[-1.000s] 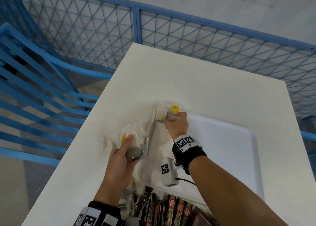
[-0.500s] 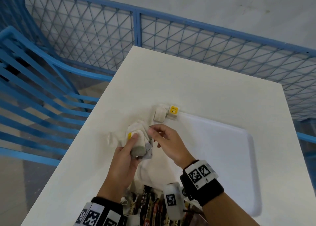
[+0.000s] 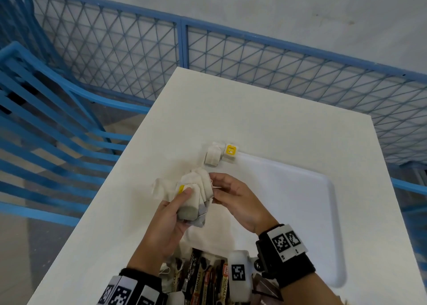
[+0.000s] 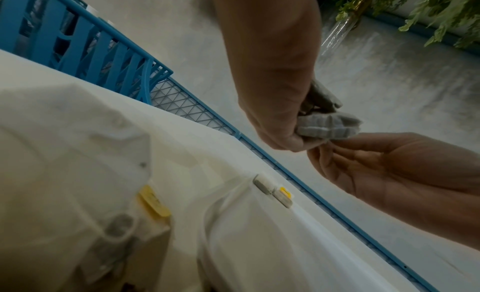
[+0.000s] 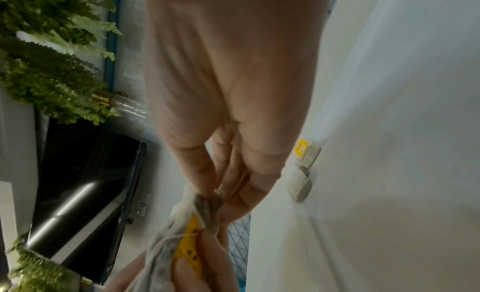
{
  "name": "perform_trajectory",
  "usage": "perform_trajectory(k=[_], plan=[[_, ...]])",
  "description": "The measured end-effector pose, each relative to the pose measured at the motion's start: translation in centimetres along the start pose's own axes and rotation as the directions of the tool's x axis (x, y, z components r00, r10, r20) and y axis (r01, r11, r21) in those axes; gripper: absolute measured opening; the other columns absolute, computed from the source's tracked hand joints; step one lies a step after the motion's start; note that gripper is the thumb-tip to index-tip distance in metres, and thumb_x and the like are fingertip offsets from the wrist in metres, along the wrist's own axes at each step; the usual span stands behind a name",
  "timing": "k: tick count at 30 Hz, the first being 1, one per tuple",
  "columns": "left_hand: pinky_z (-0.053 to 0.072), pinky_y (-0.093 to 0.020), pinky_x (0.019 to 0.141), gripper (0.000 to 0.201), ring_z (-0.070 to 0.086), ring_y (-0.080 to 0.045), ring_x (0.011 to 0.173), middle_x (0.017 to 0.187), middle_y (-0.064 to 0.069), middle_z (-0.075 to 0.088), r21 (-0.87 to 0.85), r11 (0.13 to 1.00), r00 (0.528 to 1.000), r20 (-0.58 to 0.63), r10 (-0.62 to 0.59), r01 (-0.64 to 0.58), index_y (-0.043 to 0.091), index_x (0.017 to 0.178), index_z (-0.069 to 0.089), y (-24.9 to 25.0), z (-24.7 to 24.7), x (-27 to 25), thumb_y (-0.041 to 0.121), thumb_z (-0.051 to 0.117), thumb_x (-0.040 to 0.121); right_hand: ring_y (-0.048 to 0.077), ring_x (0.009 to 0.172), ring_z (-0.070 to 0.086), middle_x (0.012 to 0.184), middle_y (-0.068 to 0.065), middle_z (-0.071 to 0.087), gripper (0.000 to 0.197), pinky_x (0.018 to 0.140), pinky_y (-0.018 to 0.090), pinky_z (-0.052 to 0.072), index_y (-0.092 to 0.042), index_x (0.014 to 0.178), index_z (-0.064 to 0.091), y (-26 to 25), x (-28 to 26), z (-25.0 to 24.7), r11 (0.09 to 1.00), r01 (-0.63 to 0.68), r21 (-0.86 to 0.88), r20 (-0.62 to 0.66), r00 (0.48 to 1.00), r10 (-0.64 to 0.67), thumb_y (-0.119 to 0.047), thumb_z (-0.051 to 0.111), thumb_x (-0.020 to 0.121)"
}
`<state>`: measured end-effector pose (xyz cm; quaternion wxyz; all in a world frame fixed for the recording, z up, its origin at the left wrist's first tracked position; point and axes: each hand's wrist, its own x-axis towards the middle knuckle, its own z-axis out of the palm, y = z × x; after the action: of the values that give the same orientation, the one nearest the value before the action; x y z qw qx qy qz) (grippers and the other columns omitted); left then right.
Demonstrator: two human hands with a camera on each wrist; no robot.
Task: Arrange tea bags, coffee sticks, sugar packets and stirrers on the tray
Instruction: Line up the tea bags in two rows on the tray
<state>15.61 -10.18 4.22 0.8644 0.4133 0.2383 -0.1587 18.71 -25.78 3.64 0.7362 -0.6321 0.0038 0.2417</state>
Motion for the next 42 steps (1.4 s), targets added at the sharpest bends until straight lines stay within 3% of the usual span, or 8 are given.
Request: perform_trajectory(k=[9,17,20,23,29,33,36,42], plan=[[0.054,-0.028,0.05,0.019,0.067,-0.023,0.067,0.085,-0.021,0.068,0.049,0.997,0.997,0.047,-0.058,0.056,0.002,0.082,0.073,-0.8,0.5,-0.6,0.016,0.063,0.074,0.013,0.079,0.056,0.089,0.001,0.063,0.019,0.078,0.028,0.048,-0.02,0.091,0.066,-0.2,-0.9,0.4,0.978,0.033,-0.205,-0.118,0.991,-0.058,-0.002,0.059,0.087],[0.053,-0.028,0.046,0.02,0.064,-0.021,0.055,0.075,-0.017,0.069,0.045,0.999,1.0,-0.009,-0.015,0.015,-0.003,0.097,0.064,-0.6,0.6,-0.7,0.009,0.058,0.081,0.012,0.059,0.053,0.074,0.002,0.06,0.014,0.06,0.024,0.045,-0.008,0.077,0.054,0.4,-1.5,0.1,0.999,0.039,-0.038,-0.142,0.989,-0.044,0.0,0.063,0.084],[0.051,-0.028,0.044,0.014,0.064,-0.02,0.052,0.071,-0.015,0.069,0.064,0.998,1.0,0.003,-0.003,0.003,-0.003,0.094,0.064,-0.5,0.7,-0.8,0.005,0.054,0.086,0.014,0.069,0.058,0.075,0.004,0.063,0.012,0.06,0.024,0.046,-0.005,0.086,0.053,0.1,-1.7,-0.1,0.997,0.021,0.076,-0.106,0.994,-0.013,-0.01,0.064,0.085],[0.053,-0.026,0.046,0.014,0.067,-0.019,0.057,0.073,-0.014,0.071,0.067,0.998,1.0,0.016,-0.006,0.005,-0.002,0.095,0.064,-0.4,0.9,-0.9,0.002,0.053,0.087,0.015,0.075,0.06,0.085,0.012,0.06,0.038,0.064,0.024,0.05,0.009,0.104,0.052,-0.1,-1.7,-0.3,0.996,-0.002,0.089,-0.101,0.995,0.011,-0.022,0.064,0.085],[0.051,-0.027,0.044,0.016,0.063,-0.019,0.051,0.072,-0.015,0.069,0.053,0.999,1.0,0.001,-0.006,0.006,-0.002,0.096,0.063,-0.1,0.8,-1.1,0.005,0.054,0.084,0.012,0.079,0.062,0.088,0.001,0.068,0.016,0.068,0.024,0.052,-0.011,0.088,0.063,0.0,-1.6,-0.9,0.987,0.011,0.159,-0.203,0.979,0.022,-0.014,0.049,0.095],[0.053,-0.028,0.047,0.016,0.064,-0.019,0.055,0.073,-0.014,0.069,0.017,1.0,0.998,-0.056,0.013,-0.012,-0.003,0.097,0.062,0.2,-0.1,-0.8,0.006,0.054,0.086,0.017,0.072,0.062,0.084,0.007,0.068,0.016,0.063,0.022,0.051,-0.006,0.086,0.061,0.5,-1.2,-1.7,0.962,-0.007,0.274,-0.247,0.966,0.078,-0.008,0.047,0.095],[0.054,-0.028,0.047,0.014,0.064,-0.017,0.053,0.065,-0.011,0.068,0.027,0.999,0.996,-0.075,0.039,-0.037,-0.004,0.092,0.062,0.5,-0.5,-0.7,0.005,0.052,0.089,0.018,0.08,0.062,0.088,0.01,0.065,0.013,0.075,0.021,0.056,0.0,0.094,0.062,1.3,-0.5,-2.4,0.949,-0.019,0.315,-0.272,0.956,0.11,0.005,0.05,0.09],[0.052,-0.025,0.045,0.018,0.063,-0.017,0.051,0.061,-0.011,0.065,0.033,0.999,0.995,-0.096,0.036,-0.033,-0.006,0.096,0.061,0.7,-1.3,-0.6,0.007,0.053,0.089,0.017,0.073,0.06,0.083,0.008,0.063,0.013,0.069,0.021,0.054,-0.004,0.096,0.06,1.9,2.7,-3.8,0.985,-0.12,0.126,-0.475,0.864,0.166,0.005,0.058,0.086]])
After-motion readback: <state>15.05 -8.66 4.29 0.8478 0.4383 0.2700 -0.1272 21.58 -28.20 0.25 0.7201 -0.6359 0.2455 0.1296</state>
